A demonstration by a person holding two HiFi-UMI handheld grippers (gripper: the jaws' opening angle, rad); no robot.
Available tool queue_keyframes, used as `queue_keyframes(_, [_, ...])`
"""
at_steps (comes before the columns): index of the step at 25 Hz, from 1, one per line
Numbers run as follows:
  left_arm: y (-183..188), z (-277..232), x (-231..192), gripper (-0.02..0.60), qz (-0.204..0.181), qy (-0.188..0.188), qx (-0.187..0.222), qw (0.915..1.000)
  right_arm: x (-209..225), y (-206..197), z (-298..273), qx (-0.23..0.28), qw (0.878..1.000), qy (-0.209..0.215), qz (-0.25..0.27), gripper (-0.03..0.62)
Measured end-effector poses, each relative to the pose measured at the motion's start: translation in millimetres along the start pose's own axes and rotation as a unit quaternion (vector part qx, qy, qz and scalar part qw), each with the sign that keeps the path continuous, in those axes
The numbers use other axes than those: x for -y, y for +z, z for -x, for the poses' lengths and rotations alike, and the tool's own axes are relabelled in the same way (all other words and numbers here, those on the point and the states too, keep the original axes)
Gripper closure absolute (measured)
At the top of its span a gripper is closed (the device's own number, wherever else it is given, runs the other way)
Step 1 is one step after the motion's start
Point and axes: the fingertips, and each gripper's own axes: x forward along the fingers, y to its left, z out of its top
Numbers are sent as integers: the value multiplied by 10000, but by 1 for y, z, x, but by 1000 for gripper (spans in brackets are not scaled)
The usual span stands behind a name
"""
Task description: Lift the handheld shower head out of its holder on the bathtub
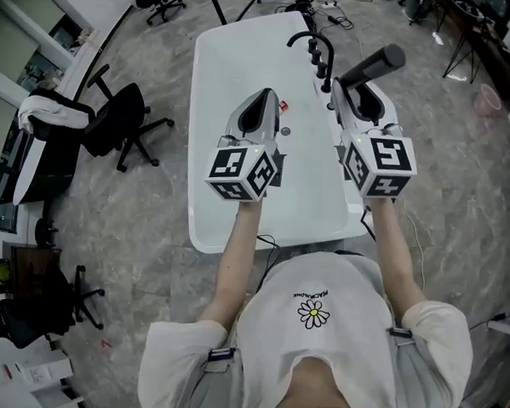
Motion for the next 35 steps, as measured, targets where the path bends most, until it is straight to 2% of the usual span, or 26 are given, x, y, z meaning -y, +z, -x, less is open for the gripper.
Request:
queue_keyframes(3, [-22,18,1,581,60,114,-138,9998,-19,-12,30,-42,9999,110,41,444])
queue_keyframes(9, [-2,27,28,581,-279,142,141,9994,-23,-21,53,-142,9997,220,-39,444])
queue_keyframes(13, [12,28,37,581,-437,86,266,9987,-24,-20,55,-115,9997,199,1,444])
queue_keyframes(35, [21,17,33,581,-464,286,314,9980,-11,-20,39,-31,9993,359,-29,444])
